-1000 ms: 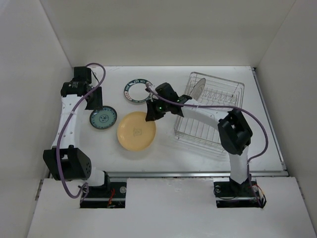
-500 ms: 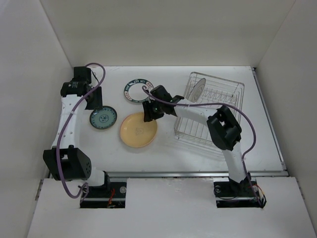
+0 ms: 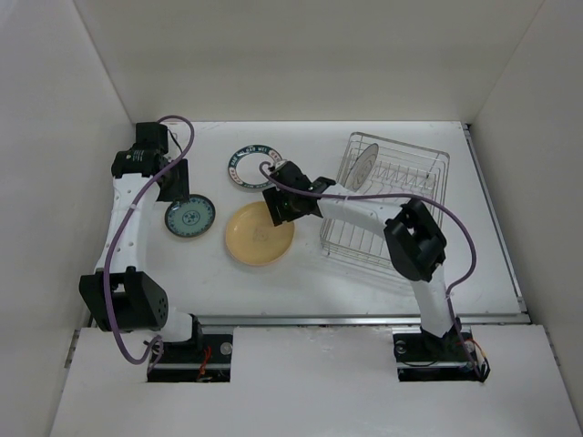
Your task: Unload the plates from the dish rack
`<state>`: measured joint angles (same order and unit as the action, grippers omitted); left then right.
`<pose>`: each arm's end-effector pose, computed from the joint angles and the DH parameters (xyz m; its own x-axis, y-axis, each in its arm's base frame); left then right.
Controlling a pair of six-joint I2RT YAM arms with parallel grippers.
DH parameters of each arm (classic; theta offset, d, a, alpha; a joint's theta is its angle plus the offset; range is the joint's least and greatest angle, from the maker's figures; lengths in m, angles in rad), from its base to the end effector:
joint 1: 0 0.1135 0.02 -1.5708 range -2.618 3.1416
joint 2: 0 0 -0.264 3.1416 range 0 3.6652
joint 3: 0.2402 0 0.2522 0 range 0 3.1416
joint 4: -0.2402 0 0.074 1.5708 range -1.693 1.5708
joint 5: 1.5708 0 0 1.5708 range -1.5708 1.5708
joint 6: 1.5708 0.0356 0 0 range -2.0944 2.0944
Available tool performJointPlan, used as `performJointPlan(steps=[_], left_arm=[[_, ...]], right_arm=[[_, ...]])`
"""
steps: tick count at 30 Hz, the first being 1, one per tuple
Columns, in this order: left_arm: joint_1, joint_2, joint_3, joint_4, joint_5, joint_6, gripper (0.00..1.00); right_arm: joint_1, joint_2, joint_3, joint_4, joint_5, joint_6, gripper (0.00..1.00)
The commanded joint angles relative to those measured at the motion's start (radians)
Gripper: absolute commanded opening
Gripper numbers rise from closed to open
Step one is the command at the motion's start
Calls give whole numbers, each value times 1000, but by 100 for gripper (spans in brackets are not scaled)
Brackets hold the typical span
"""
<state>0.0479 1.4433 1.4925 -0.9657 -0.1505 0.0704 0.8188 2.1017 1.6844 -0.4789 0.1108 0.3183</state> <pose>0.2940 0.0194 0.3607 -0.8003 0.0313 -0.5987 -0.0824 0.9834 0.1615 0.3241 0.3407 0.2113 -0.7191 -0.3134 -0.6202 -0.4776 0.8712 0.1134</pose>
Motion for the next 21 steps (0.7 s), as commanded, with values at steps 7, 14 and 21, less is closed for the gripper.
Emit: performJointPlan(steps=[7,14,21], left_arm=[[6,-18,3,-8,3,5,62],[6,-18,3,-8,12,14,62],[6,-18,3,-8,12,14,62]], right_arm=[[28,-55,74,-115,214,27,71],[74,-157,-9,-47,257,27,76],[83,-271,20,-122,439,87,79]])
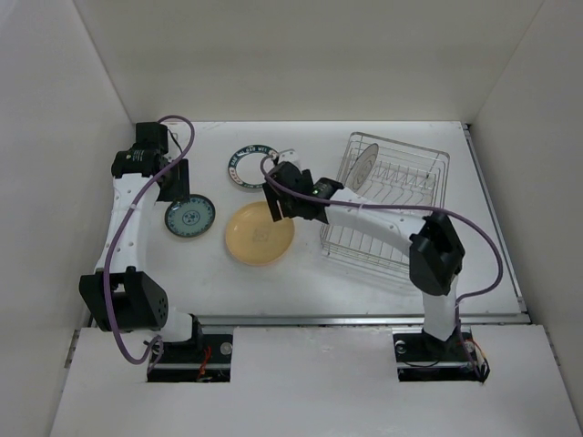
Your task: Unload the plates from the dish rack
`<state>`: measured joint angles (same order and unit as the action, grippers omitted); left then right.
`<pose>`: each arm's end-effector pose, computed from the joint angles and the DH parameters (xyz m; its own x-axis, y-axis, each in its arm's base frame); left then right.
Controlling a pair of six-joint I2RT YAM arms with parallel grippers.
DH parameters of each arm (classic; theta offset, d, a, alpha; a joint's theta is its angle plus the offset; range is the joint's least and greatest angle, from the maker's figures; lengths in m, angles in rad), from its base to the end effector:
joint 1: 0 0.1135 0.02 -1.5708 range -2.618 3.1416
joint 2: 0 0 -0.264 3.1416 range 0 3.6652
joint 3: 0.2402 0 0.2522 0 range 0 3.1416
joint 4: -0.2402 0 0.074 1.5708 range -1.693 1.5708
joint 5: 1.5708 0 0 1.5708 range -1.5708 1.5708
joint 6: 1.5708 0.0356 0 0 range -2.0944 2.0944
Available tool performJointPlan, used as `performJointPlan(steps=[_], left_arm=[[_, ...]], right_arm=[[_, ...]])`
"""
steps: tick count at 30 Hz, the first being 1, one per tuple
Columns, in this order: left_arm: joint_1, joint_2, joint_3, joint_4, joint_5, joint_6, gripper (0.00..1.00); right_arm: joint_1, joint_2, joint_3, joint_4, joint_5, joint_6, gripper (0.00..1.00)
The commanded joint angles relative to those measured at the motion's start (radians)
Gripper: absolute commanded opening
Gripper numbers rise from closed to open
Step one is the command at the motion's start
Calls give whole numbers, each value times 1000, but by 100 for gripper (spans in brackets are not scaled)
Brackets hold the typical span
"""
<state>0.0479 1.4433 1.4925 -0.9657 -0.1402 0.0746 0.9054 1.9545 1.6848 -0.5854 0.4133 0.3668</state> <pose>0.2941 0.0191 0.3606 -0.8002 0.0355 -0.5986 -0.0729 0.9851 0.1559 0.2834 0.3380 0.2704 -0.6349 -0.2770 -0.7212 -0.3535 0.9342 -0.0476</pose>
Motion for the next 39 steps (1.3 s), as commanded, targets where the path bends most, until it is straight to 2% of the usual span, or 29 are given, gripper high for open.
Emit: performJointPlan(steps=[1,3,5,6,10,12,18,21,25,28,29,32,33,35,36,39], left_arm=[[6,-18,3,-8,2,10,62],[6,-18,3,-8,2,10,62],[6,-29,-8,-8,2,10,62],[6,-29,-8,-8,14,10,62],[6,-29,-8,-8,25,19,62],[6,-18,-8,-17,25,19,62],[6,-18,1,-27,36,19,62],[6,-18,2,-27,47,19,62],[6,-27,-8,-27,47,28,62],[6,-27,-8,-27,56,28,62],[6,-27,-8,-27,56,28,62],[6,-27,3,-38,65,28,62],[6,-27,3,-38,74,28,62],[6,-27,3,-38,74,28,62],[6,-27,3,-38,74,28,62],[6,-37,3,-38,83,28,62]], right_arm=[[-3,-185,35,-52,186,62,84],[-46,-239,64,-94,295,92,89],[-114,-295,64,-123,285,116,94],[-196,-305,73,-137,250,116,95],[-394,-305,85,-159,81,147,99],[-440,-280,96,-159,45,147,100],[-559,-151,131,-159,-22,164,100],[-589,-105,122,-117,-91,188,93],[-600,-19,122,-117,-102,219,88],[-600,-5,87,-73,-136,219,74],[-600,7,87,-64,-149,219,64],[-600,-2,47,-42,-149,209,51],[-600,-2,47,-42,-140,208,41],[-600,-14,38,-42,-128,198,29],[-600,-38,27,-42,-116,198,16],[-600,-89,18,-42,-88,189,0]])
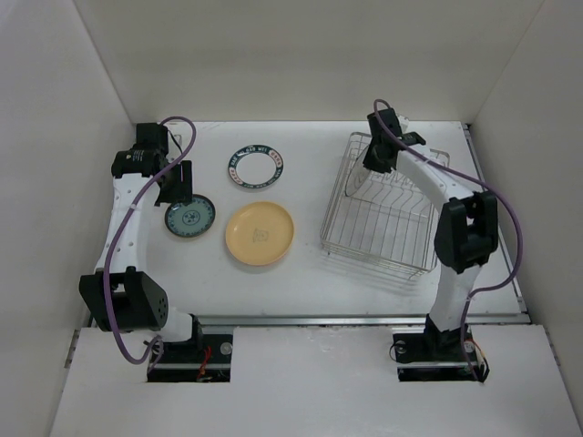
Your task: Unload the plates from the dish rack
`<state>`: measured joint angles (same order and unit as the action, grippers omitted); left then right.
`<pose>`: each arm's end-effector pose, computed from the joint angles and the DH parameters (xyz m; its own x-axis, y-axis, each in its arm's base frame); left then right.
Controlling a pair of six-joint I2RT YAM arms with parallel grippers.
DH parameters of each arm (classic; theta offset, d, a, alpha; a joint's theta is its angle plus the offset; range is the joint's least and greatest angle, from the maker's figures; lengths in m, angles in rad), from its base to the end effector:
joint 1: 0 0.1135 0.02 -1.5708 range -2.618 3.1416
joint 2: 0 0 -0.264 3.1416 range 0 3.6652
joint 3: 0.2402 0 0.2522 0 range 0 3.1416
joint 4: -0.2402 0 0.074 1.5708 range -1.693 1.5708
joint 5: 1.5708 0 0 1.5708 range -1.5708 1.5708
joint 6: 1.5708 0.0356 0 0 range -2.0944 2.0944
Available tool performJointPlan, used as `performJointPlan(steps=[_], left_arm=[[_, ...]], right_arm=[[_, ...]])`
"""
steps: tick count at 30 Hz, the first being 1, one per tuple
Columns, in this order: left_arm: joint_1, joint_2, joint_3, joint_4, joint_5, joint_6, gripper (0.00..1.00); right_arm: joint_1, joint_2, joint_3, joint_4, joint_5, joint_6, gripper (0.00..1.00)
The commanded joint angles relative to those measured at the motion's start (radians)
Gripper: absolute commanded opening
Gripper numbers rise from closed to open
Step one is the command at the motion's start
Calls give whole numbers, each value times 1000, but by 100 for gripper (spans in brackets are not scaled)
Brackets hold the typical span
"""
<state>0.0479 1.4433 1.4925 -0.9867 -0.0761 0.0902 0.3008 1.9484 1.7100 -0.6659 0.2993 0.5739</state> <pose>0.2925 0.0167 0.3591 -0.8102 0.0511 -0.5839 -0.0198 0.9932 0.1143 0.4198 0.1192 0.2745 -0.6896 0.3292 -0.6450 0.3160 0.9382 0.1410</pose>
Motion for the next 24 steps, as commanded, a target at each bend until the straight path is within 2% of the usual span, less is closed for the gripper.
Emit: performJointPlan(steps=[1,16,24], left_arm=[[6,-37,3,-17,19,13,62],[6,-37,12,-35,47,13,62],[6,-37,31,-35,142,46,62]], right_arm=[[4,-95,-18,38,26,-19,0],[23,-292,0,-47,236,-29,0],[23,-406,-21,-47,193,-39,0]])
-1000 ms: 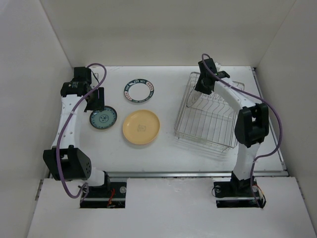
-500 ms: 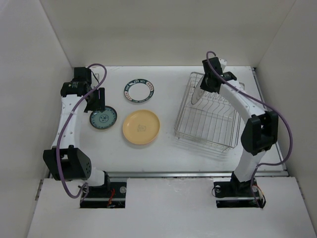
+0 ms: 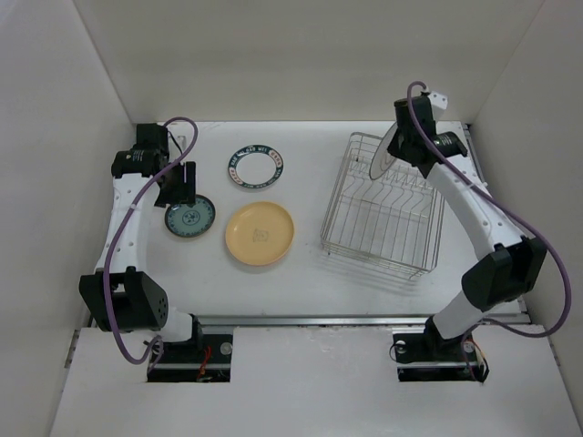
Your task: Unload the plates from the dish rack
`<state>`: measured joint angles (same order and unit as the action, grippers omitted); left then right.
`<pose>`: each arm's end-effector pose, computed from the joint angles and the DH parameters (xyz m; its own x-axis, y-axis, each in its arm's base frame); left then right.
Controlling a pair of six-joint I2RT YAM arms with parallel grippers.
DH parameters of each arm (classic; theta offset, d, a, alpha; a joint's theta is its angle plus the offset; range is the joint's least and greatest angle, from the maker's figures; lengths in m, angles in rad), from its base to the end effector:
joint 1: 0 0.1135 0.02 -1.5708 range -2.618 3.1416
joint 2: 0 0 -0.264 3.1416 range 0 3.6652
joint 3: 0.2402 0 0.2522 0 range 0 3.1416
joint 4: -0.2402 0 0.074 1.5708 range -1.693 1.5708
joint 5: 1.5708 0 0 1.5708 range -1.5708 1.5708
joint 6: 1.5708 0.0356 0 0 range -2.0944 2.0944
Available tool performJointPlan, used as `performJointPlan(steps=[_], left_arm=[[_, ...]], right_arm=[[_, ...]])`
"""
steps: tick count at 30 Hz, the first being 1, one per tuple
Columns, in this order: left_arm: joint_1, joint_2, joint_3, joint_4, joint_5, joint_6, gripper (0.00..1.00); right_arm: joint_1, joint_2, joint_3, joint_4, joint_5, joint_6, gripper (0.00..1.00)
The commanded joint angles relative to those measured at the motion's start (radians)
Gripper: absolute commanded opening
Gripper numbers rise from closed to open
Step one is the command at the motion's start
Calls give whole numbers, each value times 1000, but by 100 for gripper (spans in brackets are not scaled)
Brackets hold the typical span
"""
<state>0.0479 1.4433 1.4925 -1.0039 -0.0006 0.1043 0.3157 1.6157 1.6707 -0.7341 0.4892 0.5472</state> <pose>0.2911 0.0140 0.3579 -0.8158 0.0651 -0.5747 0.0369 0.9975 0.0606 0.3428 0.0944 0.3844 -0.4716 0.3291 -0.8181 0.3734 0.9150 0.1528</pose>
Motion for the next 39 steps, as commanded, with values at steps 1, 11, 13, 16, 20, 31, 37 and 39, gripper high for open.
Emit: performJointPlan(steps=[1,11,13,16,20,31,37,39], left_arm=[[6,-37,31,-18,89,32,63],[-42,83,287,-128,629,115,69],[-77,94,314,-128,688,106,70],[-143,108,315,-70,688,77,71],[-210,108,246,28,622,54,72],[-243,117,184,64,689,74,68],[-281,131,190,19,747,84,17],[-281,143,218,8,748,74,0]], right_arm=[[8,-85,9,21,-11,-21,0],[43,-238,-377,709,-1082,-138,0],[100,-211,-378,804,-1144,-118,0],[146,-175,-378,881,-1196,-96,0],[195,-122,-378,984,-1256,-55,0],[269,-2,-303,1015,-1298,-16,0],[287,41,-267,1015,-1289,-16,0],[287,61,-258,1015,-1279,-7,0]])
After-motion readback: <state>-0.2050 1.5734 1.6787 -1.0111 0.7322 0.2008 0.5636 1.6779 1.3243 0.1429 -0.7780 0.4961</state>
